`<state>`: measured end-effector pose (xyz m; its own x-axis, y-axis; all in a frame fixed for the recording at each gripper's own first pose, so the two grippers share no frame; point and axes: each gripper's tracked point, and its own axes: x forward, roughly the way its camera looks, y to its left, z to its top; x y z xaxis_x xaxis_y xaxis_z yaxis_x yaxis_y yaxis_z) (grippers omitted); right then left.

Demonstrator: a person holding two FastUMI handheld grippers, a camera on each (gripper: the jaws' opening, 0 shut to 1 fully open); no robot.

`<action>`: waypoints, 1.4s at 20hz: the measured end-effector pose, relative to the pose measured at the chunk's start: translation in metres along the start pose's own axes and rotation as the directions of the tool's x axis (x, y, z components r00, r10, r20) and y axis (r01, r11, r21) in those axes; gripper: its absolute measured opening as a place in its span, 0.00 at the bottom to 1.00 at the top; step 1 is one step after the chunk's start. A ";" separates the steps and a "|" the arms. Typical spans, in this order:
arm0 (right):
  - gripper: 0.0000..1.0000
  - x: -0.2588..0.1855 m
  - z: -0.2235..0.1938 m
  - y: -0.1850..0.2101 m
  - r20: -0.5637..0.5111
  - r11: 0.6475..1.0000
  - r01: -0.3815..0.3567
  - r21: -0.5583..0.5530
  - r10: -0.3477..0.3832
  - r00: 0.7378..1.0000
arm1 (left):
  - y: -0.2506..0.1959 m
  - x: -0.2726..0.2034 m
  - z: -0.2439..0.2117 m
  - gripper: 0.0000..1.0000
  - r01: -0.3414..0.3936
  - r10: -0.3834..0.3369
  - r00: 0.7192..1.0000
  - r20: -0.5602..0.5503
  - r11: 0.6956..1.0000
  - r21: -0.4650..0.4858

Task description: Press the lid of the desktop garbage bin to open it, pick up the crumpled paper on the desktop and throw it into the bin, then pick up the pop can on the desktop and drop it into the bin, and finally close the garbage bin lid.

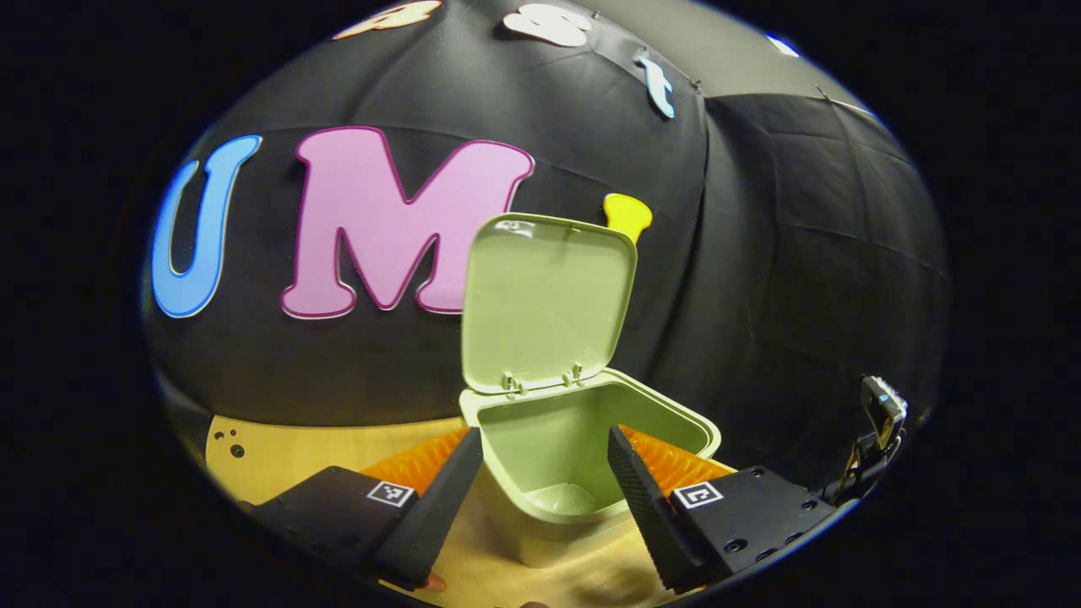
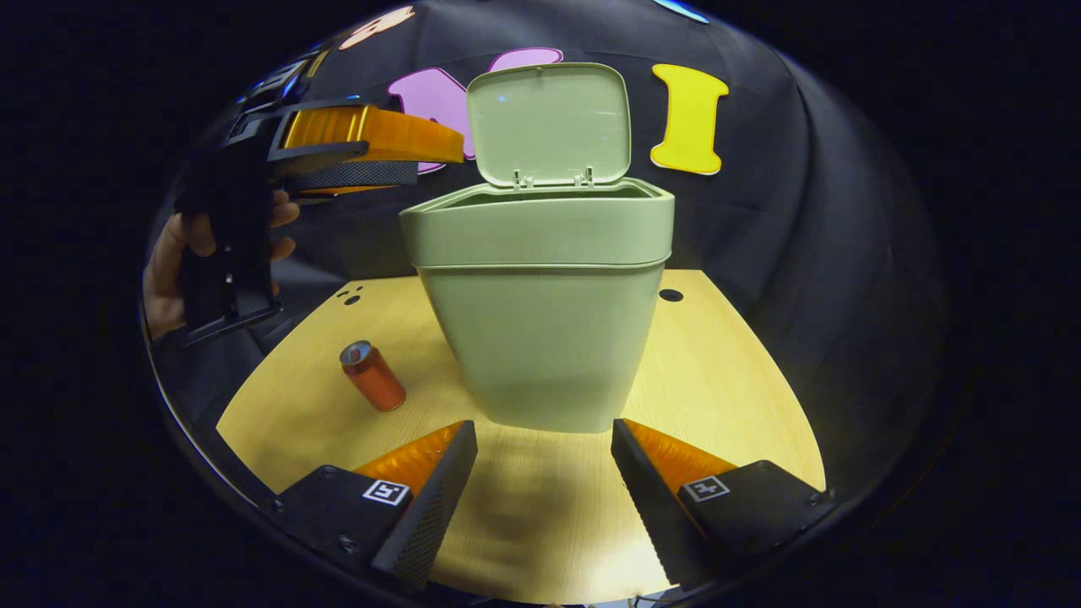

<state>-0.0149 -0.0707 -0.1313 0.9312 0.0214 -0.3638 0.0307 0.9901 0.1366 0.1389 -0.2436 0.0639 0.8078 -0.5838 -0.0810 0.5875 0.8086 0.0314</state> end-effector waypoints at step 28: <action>1.00 0.078 -0.028 0.202 -0.114 0.956 -0.258 -0.139 0.243 0.963 | 0.208 -0.296 -0.158 0.96 -0.594 0.559 0.799 -0.223 0.791 -0.145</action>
<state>0.0537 0.1350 -0.1576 0.8631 0.2769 -0.4223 -0.2612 0.9605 0.0961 0.0147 0.1085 -0.0633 0.9629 0.0019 -0.2698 -0.0221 0.9972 -0.0716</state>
